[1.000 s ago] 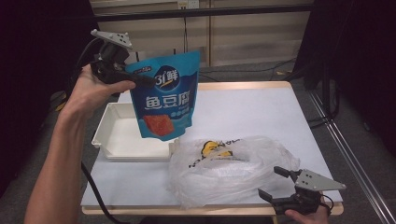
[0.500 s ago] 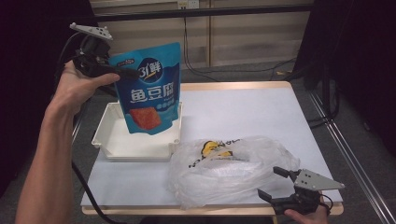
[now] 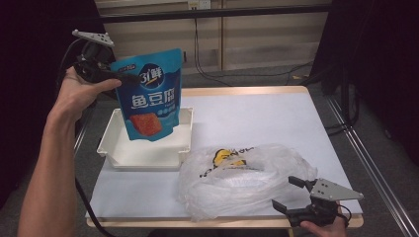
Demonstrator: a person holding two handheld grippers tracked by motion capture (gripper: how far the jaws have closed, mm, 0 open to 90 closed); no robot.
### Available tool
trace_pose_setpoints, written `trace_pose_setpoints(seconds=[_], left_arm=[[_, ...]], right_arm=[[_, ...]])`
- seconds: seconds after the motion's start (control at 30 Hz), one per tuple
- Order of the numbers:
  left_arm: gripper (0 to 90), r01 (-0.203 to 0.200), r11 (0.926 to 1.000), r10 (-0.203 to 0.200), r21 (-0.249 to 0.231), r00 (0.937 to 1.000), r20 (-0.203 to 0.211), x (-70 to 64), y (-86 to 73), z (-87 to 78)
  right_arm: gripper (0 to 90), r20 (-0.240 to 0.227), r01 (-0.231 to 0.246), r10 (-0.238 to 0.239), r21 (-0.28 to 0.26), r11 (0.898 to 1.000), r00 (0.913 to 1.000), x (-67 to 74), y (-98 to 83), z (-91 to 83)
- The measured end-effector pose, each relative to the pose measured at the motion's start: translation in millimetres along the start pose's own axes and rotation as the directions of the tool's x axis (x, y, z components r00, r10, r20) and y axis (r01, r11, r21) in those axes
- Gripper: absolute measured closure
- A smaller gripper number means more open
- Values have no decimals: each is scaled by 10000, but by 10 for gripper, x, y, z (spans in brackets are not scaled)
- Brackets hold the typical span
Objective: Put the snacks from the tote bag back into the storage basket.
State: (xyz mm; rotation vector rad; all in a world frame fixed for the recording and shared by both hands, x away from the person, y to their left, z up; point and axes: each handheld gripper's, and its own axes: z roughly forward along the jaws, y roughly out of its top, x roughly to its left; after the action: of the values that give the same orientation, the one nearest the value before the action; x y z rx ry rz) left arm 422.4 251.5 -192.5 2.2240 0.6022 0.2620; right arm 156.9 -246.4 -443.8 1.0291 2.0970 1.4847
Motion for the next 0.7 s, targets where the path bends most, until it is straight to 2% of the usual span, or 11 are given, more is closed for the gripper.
trace_pose_setpoints(seconds=[0.13,0.2,0.47,0.7], left_arm=[[900,70,10000,-71,65,9997,225,63,-66,63],[900,211,9998,-212,20,9996,160,85,-97,97],[900,306,9986,-314,426,9994,176,188,-156,260],[900,246,9995,-255,203,9987,432,228,-180,421]], right_arm=[[85,23,-37,37,21,10000,10000,3,-2,-5],[85,11,-22,22,52,10000,10000,1,-3,-4],[84,-91,31,-29,135,9999,10000,9,-4,12],[85,1,32,-32,151,9999,10000,5,-6,5]])
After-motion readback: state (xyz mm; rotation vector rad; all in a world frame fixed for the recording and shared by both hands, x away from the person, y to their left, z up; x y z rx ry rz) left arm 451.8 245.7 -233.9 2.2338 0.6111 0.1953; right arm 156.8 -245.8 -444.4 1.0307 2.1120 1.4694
